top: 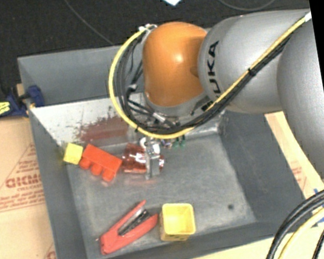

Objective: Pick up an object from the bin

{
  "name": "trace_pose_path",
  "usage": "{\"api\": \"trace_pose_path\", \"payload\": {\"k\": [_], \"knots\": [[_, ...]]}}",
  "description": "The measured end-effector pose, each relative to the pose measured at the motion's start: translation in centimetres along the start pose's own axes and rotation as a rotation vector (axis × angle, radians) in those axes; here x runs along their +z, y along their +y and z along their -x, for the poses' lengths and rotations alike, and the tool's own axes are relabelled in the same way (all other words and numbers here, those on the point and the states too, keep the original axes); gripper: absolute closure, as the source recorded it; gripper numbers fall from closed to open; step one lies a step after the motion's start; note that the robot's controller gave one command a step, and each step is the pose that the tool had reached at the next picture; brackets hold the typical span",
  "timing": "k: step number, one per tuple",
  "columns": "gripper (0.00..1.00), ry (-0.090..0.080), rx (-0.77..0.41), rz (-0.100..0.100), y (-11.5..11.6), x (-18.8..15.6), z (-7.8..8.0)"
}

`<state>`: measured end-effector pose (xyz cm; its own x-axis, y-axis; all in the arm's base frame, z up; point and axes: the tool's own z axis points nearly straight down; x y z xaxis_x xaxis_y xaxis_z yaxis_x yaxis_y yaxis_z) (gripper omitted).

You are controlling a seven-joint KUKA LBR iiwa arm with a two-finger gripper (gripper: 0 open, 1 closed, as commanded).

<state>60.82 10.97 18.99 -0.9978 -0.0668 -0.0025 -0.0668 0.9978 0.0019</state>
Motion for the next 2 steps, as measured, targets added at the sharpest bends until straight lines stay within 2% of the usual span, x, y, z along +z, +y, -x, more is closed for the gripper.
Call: {"api": "trace_pose_path", "payload": {"k": [1, 2], "knots": [[0.0, -0.008, 0.012, 0.001, -0.1, 0.4, 0.2], [0.0, -0.007, -0.2, 0.0, 1.1, 10.1, -1.6]]}}
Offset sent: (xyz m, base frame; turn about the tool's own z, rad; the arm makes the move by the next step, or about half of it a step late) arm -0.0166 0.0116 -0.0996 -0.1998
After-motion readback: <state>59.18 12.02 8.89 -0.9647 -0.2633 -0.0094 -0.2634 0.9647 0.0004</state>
